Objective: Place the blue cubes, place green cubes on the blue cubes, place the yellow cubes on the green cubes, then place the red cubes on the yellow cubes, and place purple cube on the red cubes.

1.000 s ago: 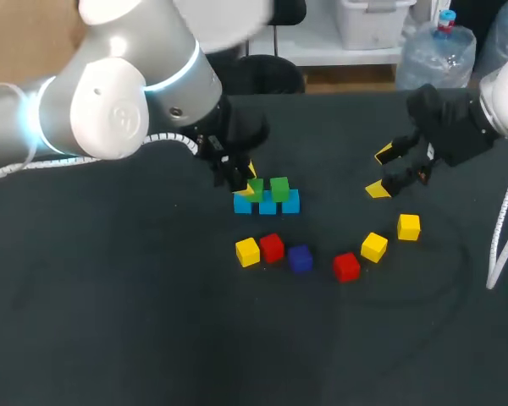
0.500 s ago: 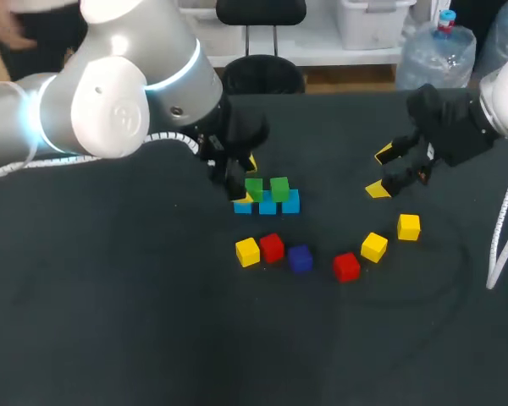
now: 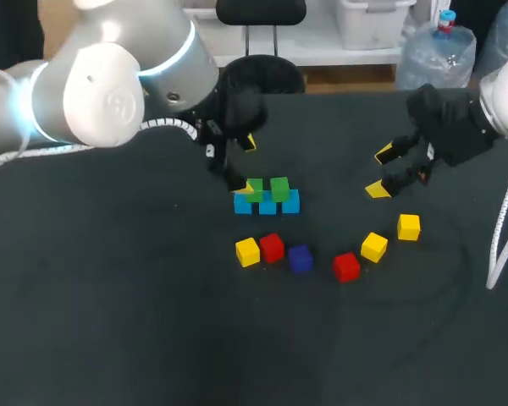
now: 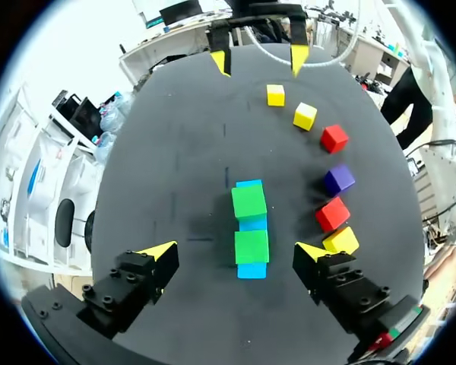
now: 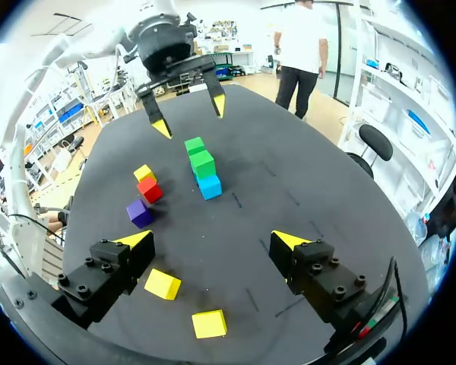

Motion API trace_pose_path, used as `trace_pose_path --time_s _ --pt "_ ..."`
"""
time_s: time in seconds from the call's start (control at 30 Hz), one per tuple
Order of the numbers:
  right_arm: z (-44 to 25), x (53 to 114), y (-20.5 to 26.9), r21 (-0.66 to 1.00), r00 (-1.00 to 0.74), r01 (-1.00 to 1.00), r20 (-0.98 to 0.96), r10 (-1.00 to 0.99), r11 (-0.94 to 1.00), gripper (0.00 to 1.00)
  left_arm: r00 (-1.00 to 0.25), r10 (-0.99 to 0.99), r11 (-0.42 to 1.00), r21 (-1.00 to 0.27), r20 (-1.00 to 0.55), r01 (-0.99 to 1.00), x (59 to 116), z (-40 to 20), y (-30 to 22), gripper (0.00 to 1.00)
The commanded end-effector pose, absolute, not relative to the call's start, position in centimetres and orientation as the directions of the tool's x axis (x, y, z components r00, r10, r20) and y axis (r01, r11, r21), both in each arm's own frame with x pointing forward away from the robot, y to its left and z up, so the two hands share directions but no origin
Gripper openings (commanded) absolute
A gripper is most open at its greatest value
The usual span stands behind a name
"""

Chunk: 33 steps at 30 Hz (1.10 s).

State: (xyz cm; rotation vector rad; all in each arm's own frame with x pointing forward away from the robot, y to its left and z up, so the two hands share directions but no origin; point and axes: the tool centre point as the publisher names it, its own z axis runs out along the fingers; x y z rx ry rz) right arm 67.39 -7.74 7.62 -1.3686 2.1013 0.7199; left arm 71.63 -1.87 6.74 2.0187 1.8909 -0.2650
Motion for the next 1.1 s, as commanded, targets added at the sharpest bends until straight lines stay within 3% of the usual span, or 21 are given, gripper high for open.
trace_pose_path --time_s 0.03,1.1 --pt "7.5 67.5 -7.7 0.148 -0.348 -0.927 -0.680 -0.645 0.345 1.00 0.066 0.918 -0.004 0.155 -0.392 0.988 70.1 8.5 -0.7 1.00" --pt "7.5 67.5 -7.7 0.148 -0.348 -0.927 -0.680 -0.645 0.345 1.00 -0.205 0.781 0.398 0.218 -0.589 0.891 61.7 16.4 10.1 1.00"
